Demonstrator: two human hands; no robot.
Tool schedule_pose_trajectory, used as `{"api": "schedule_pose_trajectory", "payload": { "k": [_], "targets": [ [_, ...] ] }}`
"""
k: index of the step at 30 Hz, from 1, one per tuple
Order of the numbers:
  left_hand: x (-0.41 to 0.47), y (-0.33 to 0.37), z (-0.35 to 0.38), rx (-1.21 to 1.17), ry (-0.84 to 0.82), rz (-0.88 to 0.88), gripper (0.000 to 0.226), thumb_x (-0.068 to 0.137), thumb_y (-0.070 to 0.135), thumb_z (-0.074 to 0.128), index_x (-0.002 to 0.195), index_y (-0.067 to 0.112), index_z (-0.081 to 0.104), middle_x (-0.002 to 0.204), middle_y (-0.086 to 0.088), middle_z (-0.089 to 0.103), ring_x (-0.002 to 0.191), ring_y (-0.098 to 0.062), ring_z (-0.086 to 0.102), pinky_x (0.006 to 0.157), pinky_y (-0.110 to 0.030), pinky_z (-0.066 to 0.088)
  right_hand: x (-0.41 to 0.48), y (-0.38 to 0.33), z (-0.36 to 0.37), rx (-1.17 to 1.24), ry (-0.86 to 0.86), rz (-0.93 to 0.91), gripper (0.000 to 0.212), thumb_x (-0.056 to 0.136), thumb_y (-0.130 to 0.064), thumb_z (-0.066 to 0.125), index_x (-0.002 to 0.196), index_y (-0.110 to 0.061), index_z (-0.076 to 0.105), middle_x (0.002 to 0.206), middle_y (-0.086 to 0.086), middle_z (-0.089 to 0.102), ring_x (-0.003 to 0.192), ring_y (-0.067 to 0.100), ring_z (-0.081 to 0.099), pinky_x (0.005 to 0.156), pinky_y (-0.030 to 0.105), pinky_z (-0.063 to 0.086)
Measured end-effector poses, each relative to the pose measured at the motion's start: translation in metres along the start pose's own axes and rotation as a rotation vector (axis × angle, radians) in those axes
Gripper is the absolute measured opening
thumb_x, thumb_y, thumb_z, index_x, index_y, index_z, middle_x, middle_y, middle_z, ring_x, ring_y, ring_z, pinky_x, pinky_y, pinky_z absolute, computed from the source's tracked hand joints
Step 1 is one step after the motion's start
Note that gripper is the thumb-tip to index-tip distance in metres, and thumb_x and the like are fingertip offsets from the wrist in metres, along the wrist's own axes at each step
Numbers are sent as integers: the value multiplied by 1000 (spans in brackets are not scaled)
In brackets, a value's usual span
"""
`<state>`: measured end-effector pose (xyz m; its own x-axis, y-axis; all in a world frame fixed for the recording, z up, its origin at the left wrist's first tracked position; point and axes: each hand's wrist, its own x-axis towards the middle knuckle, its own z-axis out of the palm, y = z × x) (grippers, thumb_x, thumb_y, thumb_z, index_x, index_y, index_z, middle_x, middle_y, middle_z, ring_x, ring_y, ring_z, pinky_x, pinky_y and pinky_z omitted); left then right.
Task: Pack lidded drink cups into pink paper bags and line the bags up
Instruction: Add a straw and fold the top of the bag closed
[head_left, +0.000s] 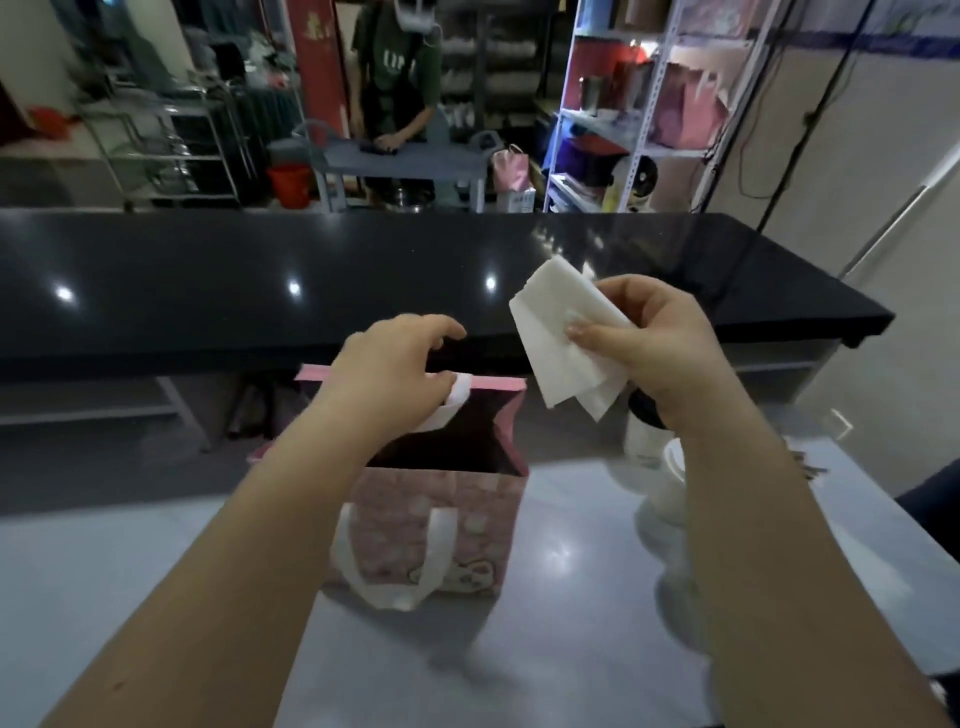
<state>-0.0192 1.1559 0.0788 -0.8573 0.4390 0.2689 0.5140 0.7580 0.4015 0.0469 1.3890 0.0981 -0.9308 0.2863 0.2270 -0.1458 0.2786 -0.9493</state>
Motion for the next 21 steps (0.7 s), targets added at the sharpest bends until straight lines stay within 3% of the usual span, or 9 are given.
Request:
{"api": "schedule_pose_trajectory", "payload": {
  "k": [4, 8, 12, 16, 18, 21],
  "targets": [
    [-34, -75, -19, -166, -8, -93, 31, 80, 28, 76, 108, 37, 66, 93, 17, 63, 81, -2, 61, 79, -36, 56, -8, -13, 61, 29, -102, -21, 26, 71, -15, 84, 92, -26, 72, 92, -5, 72, 87, 13, 70, 71, 29, 59],
    [-47, -113, -14, -259, -49, -25, 28, 76, 28, 78, 103, 31, 72, 95, 19, 67, 92, -1, 61, 85, -38, 54, -17, 1, 115, -32, -228, 19, 24, 74, -11, 81, 89, -27, 72, 88, -8, 71, 83, 10, 69, 67, 25, 56],
    [-41, -119, -3, -302, -103, 73, 41, 77, 34, 76, 117, 30, 67, 109, 18, 66, 104, -2, 58, 92, -39, 51, -14, 30, 141, -412, -275, 24, 21, 76, -14, 77, 78, -33, 69, 79, -13, 67, 74, 2, 63, 61, 21, 49],
    [-44, -127, 2, -228, -168, 25, 85, 69, 44, 80, 144, 36, 41, 151, 12, 36, 142, -8, 26, 116, -43, 30, 1, 46, 143, -754, -224, -106, 17, 80, -9, 66, 87, -24, 69, 93, -6, 67, 89, 16, 61, 76, 36, 52],
    [-47, -128, 4, -236, -229, 26, 101, 65, 47, 83, 149, 42, 28, 160, 14, 19, 147, -3, 5, 120, -45, 20, 8, 49, 142, -826, -193, -185, 21, 81, -7, 63, 96, -20, 68, 103, -2, 65, 100, 19, 56, 83, 37, 48],
    [-53, -128, 7, -265, -293, 28, 107, 63, 48, 83, 148, 51, 19, 161, 20, 7, 143, 6, -9, 120, -50, 15, 12, 52, 143, -952, -296, -238, 38, 80, -11, 65, 116, -24, 62, 123, -5, 57, 118, 18, 44, 98, 36, 40]
  ]
}}
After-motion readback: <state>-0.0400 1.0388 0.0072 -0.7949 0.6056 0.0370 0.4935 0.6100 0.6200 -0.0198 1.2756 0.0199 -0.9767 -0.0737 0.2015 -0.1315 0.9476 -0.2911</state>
